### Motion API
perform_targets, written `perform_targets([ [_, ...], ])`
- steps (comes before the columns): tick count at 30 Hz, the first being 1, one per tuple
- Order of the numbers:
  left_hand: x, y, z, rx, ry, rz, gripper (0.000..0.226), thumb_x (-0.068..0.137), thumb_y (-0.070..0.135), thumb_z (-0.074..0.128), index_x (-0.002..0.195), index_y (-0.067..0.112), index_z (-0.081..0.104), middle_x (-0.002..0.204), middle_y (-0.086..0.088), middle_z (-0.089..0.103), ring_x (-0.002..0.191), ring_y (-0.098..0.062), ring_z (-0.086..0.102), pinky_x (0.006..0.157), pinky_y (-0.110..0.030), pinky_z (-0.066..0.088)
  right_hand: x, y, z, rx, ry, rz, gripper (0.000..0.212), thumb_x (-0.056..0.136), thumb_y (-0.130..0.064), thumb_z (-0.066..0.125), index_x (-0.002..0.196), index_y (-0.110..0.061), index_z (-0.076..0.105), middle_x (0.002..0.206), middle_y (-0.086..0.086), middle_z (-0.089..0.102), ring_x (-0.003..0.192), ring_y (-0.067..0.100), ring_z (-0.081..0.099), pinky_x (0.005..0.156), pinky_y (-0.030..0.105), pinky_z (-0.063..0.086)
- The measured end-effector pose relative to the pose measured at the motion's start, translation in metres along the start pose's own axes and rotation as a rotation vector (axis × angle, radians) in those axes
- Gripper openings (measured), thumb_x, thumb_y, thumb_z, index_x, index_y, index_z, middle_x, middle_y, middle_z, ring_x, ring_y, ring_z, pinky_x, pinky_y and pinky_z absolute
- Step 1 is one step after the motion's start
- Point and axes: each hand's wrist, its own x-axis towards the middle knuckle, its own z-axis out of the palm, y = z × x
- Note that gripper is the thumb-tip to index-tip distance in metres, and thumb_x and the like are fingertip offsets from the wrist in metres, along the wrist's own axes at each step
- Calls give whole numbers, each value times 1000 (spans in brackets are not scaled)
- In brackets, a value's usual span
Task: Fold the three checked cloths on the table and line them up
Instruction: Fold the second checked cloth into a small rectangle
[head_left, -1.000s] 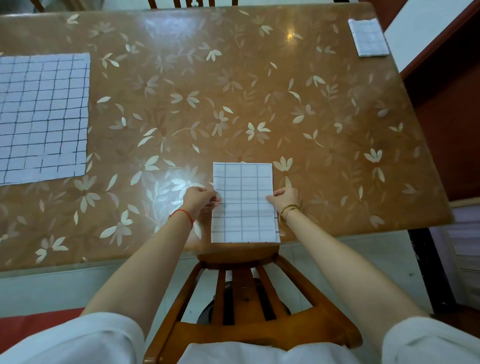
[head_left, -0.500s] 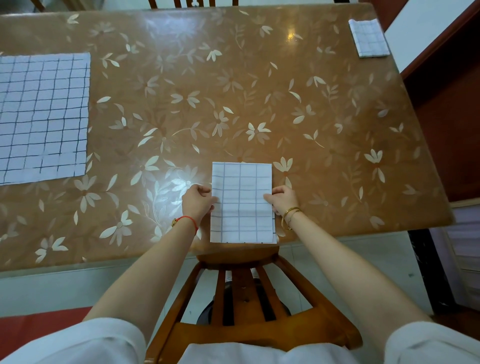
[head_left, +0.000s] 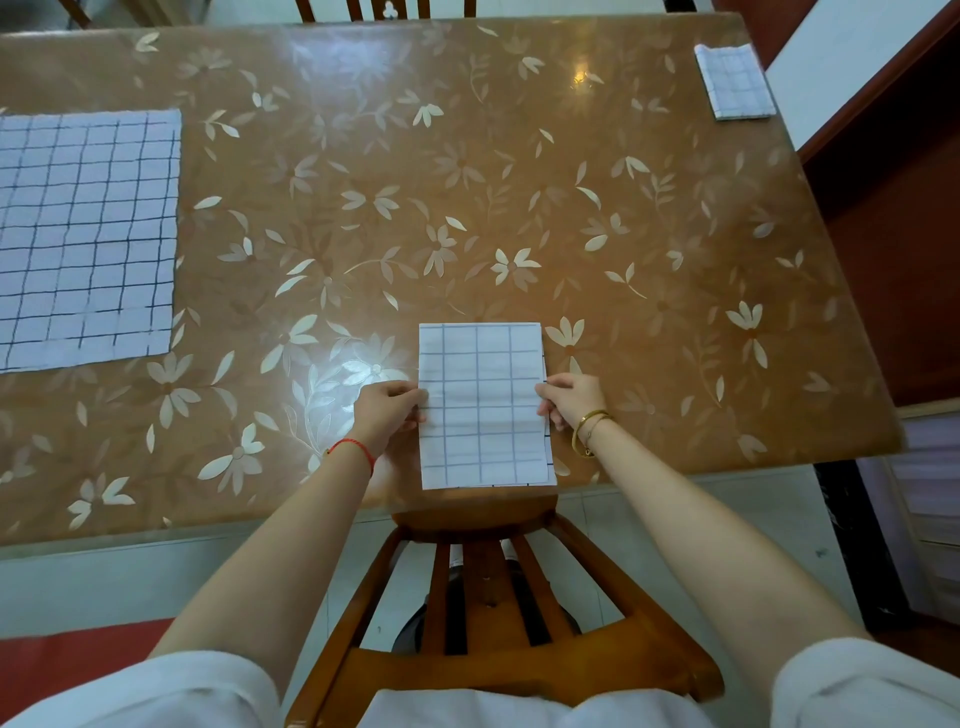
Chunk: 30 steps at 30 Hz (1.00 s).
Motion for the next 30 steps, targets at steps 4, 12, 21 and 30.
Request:
perform_targets([
  [4,-1,-1,-3,-91,-10,40,13,83,-2,71,88,10,72,82,-8,70,54,-11,68,54,-19,56,-4,1,4,202,-69,52,21,95,-7,56,115,-3,54,82,14,73,49,16,65,49,26,56],
  [12,8,-17,-11,-68,22,61,23,78,-2,68,73,19,80,84,-5,77,82,-18,71,79,-25,57,0,7,9,333,31,66,14,88,-4,58,81,-5,70,78,9,71,73,24,66,56,27,55],
  [21,0,-21,-10,-182,-15,71,25,83,-2,66,96,16,76,97,-6,76,96,-27,73,84,-38,59,-3,11,5,130,-9,-22,16,89,-13,65,102,-5,67,103,12,70,96,27,68,79,40,60],
  [30,-7,-24,-6,-61,6,215,48,74,-5,70,110,27,66,116,3,68,107,-16,65,80,-34,60,-10,11,9,-176,-22,-236,28,85,-3,66,107,-10,51,97,4,63,88,17,60,66,21,48],
])
